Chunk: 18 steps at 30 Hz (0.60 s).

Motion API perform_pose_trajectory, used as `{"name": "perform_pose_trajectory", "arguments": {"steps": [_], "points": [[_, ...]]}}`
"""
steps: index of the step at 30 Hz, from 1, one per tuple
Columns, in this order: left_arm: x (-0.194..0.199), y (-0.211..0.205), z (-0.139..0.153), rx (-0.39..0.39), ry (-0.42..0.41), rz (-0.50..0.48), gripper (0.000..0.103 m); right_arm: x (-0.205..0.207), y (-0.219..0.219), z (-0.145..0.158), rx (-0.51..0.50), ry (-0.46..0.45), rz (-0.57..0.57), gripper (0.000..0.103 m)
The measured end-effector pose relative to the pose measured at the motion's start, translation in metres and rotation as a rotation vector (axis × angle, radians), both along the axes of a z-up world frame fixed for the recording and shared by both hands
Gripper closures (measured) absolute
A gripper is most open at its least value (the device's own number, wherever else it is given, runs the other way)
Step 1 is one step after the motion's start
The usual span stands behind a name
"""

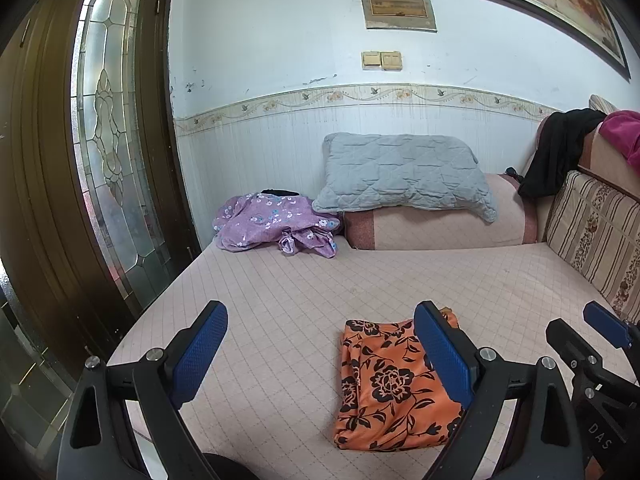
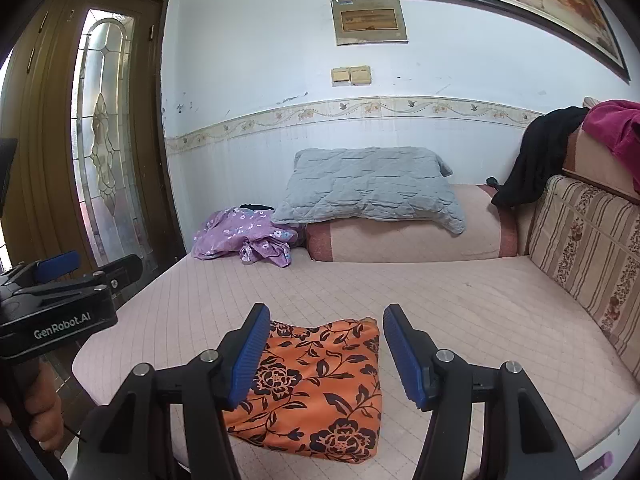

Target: Fold small clothes

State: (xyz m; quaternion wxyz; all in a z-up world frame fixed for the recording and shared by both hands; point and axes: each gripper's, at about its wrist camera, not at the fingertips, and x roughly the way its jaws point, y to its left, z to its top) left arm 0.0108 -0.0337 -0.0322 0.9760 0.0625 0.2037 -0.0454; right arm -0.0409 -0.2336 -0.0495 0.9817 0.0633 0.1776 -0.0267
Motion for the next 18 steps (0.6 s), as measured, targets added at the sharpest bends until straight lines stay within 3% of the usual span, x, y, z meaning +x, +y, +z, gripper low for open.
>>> {"name": "perform_pose_trajectory", "arguments": {"steps": [12, 16, 18], "points": [[0.023, 0.004, -0.001, -0.011, 0.023, -0.01, 0.009, 0.022, 0.001, -0.002, 0.004, 0.011, 0.014, 0.04], [0.05, 0.008, -0.004, -0.095, 0.077, -0.088, 0.008, 0.043, -0.002, -0.005, 0.013, 0.018, 0.047, 0.04], [0.085, 0.02, -0.012, -0.163, 0.135, -0.081, 0.009, 0.065, -0.015, -0.012, 0.007, 0.026, 0.042, 0.04]]}}
